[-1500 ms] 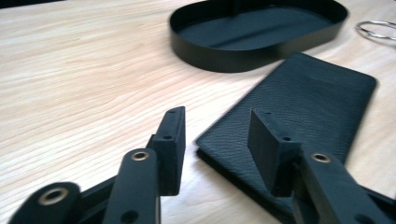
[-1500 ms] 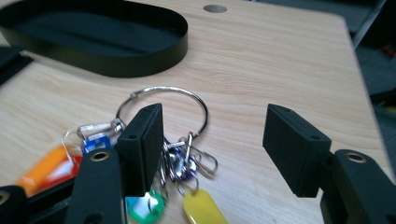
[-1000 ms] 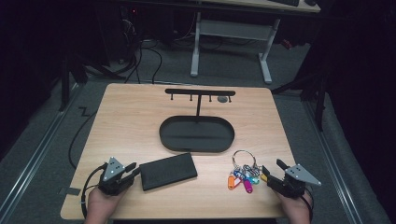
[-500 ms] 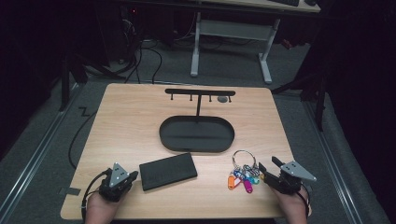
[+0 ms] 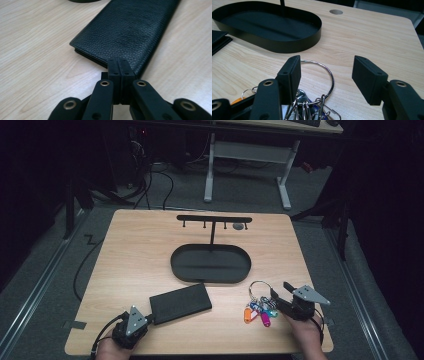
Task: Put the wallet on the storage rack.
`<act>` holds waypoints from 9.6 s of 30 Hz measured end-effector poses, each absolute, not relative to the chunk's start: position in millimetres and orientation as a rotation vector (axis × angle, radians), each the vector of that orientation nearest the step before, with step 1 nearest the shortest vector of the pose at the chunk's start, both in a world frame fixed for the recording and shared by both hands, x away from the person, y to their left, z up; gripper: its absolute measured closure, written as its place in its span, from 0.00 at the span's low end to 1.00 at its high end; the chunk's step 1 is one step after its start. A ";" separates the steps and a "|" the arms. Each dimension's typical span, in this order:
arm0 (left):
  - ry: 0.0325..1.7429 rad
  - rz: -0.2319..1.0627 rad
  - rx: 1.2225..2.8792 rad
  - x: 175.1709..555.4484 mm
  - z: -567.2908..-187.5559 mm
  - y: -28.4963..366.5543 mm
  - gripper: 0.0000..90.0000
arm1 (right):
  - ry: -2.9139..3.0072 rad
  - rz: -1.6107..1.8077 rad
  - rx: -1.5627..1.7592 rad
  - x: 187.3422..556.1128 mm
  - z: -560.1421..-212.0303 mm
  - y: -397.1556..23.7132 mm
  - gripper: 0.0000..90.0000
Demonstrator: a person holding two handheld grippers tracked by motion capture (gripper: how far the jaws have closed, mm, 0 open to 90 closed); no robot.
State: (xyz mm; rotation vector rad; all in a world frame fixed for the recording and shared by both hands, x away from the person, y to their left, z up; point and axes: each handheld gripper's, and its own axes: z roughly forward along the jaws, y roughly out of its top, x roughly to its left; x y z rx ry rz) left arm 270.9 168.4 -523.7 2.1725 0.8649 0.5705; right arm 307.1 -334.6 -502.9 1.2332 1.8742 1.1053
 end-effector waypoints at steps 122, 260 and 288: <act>0.750 0.380 1.812 279.3 -484.3 144.3 0.89 | 1.799 1.101 1.367 292.3 -506.1 -359.9 0.46; 0.625 0.354 2.630 331.4 -416.9 80.7 0.84 | 1.906 1.198 1.339 283.3 -511.8 -381.4 0.46; 0.405 0.559 2.518 352.2 -391.6 72.3 0.85 | 1.892 1.163 1.360 274.1 -513.5 -384.6 0.46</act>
